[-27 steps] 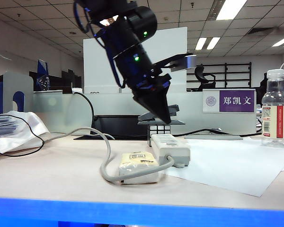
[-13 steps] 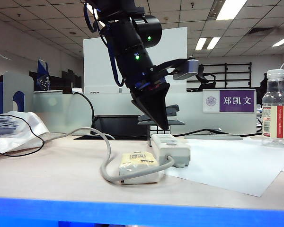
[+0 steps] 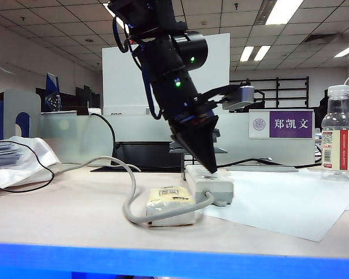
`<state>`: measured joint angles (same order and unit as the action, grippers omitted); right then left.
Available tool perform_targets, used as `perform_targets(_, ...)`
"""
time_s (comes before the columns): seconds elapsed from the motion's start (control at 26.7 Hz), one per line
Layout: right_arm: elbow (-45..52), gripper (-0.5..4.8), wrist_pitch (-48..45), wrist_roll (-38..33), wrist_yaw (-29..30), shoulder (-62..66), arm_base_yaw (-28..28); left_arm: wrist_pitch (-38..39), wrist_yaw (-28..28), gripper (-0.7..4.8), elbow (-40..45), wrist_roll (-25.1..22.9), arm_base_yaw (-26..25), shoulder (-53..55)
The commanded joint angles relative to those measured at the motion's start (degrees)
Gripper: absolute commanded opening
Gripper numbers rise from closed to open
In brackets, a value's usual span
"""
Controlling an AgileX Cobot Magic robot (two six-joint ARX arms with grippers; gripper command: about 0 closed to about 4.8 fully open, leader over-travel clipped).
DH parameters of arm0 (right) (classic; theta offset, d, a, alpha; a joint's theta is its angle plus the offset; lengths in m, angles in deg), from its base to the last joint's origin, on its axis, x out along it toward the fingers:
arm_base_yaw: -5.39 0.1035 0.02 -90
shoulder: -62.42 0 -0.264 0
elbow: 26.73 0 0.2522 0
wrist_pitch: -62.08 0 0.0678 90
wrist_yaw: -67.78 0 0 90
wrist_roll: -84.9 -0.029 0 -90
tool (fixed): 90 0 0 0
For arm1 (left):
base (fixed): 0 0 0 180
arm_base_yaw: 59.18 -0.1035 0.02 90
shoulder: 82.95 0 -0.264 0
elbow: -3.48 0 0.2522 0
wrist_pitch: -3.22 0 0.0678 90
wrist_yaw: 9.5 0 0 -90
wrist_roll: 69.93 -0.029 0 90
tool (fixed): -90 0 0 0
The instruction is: Press the button on the power strip.
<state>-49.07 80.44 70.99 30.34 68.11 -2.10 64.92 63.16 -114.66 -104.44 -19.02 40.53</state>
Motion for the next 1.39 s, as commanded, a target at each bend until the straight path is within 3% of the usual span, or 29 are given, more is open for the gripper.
perform_targets(0.04,-0.17,0.03,-0.28,-0.02,0.37,0.04,0.09,-2.43,-0.26,-0.05,-0.35,0.46,0.33,-0.24)
perform_targets(0.26,-0.17,0.03,-0.28,0.02,0.33,0.04,0.09,-3.56,2.12,-0.05,-0.33,0.35,0.15,-0.24)
perform_targets(1.12,-0.17,0.03,-0.31,0.83,0.11,0.04,0.07,-2.34,2.29,-0.05,-0.33,0.46,-0.20,3.58)
perform_targets(1.39,-0.17,0.03,-0.28,1.38,0.11,0.04,0.07,-1.73,-1.20,-0.05,-2.75,1.88,-0.22,3.41)
